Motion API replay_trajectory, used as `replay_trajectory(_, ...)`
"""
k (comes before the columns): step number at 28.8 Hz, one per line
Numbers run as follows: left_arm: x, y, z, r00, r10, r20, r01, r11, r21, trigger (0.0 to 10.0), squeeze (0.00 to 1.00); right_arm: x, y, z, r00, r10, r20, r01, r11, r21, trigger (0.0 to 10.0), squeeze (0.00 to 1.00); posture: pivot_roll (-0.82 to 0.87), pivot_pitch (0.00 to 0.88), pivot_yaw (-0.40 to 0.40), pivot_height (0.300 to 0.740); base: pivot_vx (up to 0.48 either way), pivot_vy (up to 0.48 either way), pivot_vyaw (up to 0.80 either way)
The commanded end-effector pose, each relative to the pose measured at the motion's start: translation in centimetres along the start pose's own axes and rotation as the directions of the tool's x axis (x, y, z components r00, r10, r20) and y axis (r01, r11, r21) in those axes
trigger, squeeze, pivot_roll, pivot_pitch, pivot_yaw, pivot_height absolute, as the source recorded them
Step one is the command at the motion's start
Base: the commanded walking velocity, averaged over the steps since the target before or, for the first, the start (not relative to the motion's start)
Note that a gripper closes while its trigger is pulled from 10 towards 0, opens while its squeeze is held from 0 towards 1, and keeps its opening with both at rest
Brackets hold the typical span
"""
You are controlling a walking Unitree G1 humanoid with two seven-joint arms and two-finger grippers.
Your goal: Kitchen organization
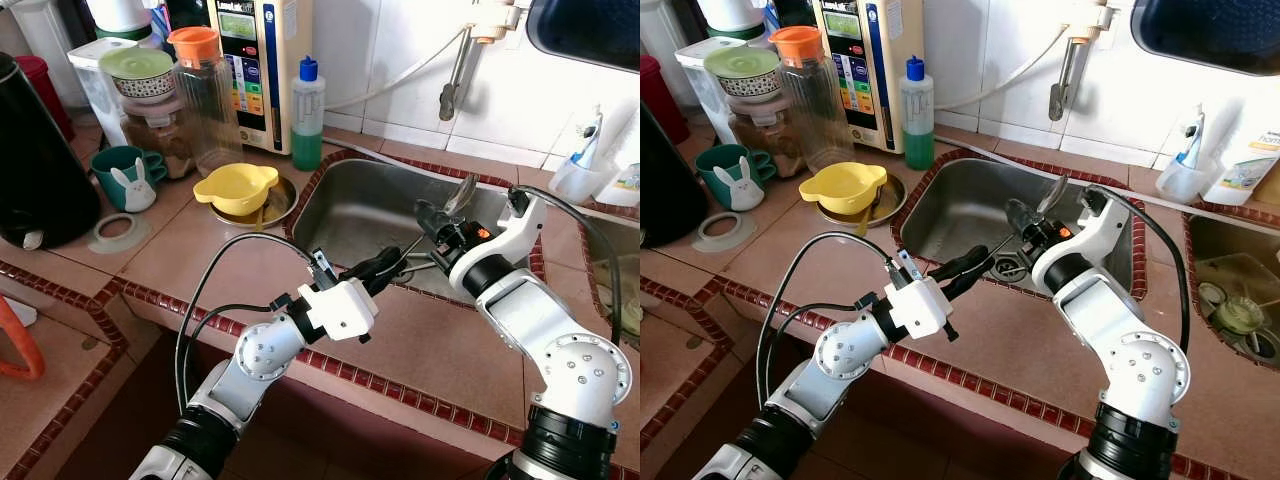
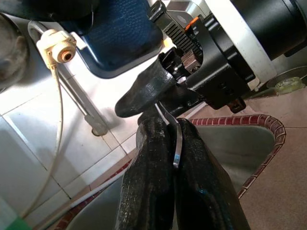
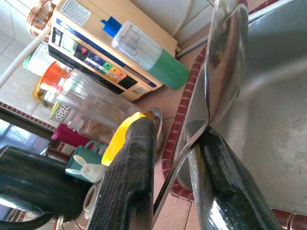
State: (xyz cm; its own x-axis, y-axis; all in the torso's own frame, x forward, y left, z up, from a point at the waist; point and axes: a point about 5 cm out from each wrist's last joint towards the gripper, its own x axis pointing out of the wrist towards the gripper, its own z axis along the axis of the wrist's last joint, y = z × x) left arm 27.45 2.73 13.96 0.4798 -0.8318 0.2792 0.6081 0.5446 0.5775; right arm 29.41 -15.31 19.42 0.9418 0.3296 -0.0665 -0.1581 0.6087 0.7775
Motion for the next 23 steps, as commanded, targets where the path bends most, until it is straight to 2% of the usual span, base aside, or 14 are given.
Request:
replay_trajectory(1, 1.0, 0.2, 1.6, 0.994, -0.026, 0.108, 0.021, 0.999, 0.047, 10.0, 0.29, 0.0, -1.2, -0.1, 0.997, -0.081, -0.021, 0.08, 0.996, -0.034, 0.0, 0.0, -0.03, 0.0, -0.006, 0.74, 0.0, 0.0, 0.0)
replay_trajectory(2, 1.0, 0.2, 1.6, 0.994, -0.023, 0.108, 0.019, 0.999, 0.043, 10.0, 1.0, 0.0, -1.2, -0.1, 0.997, -0.08, -0.017, 0.08, 0.996, -0.032, 0.0, 0.0, -0.03, 0.0, -0.007, 0.74, 0.0, 0.0, 0.0)
replay_trajectory(8, 1.0, 0.1, 1.6, 0.994, -0.018, 0.111, 0.014, 0.999, 0.034, 10.0, 1.0, 0.0, -1.2, 0.1, 0.996, -0.087, 0.0, 0.087, 0.996, -0.024, 0.0, 0.0, -0.03, 0.0, -0.008, 0.74, 0.0, 0.0, 0.0)
replay_trajectory(23, 0.9, 1.2, 1.1, 0.995, 0.059, 0.075, -0.061, 0.998, 0.02, 10.0, 1.0, 0.0, -1.9, 0.8, 0.991, -0.126, 0.047, 0.128, 0.991, -0.039, 0.0, 0.0, -0.03, 0.0, -0.011, 0.74, 0.0, 0.0, 0.0)
